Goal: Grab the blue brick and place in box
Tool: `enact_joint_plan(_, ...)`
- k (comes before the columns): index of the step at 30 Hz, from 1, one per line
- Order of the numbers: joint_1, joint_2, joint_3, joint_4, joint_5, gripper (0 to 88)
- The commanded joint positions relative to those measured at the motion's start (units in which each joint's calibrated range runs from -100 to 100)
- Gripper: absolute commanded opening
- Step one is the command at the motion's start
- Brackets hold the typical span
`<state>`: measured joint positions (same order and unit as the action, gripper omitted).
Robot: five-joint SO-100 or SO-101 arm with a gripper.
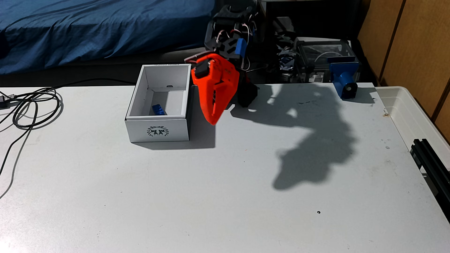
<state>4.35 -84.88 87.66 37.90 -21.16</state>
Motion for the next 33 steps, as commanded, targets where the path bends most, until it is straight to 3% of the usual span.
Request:
enact_joint_plan(1,-2.5,-7.68,4.44,-0.89,5.98,0.9)
enact_joint_plan(5,-5.25,-15.12,10.56,-0.89,12.08,1.0)
enact_joint_plan(12,-9.93,-15.12,11.54,-0.03,13.71,1.4)
enact_joint_plan(17,-12.75,-14.53,11.63,0.32,17.45,1.1)
enact_joint_plan(33,-13.57,-15.12,11.63,12.81,17.5,1.5)
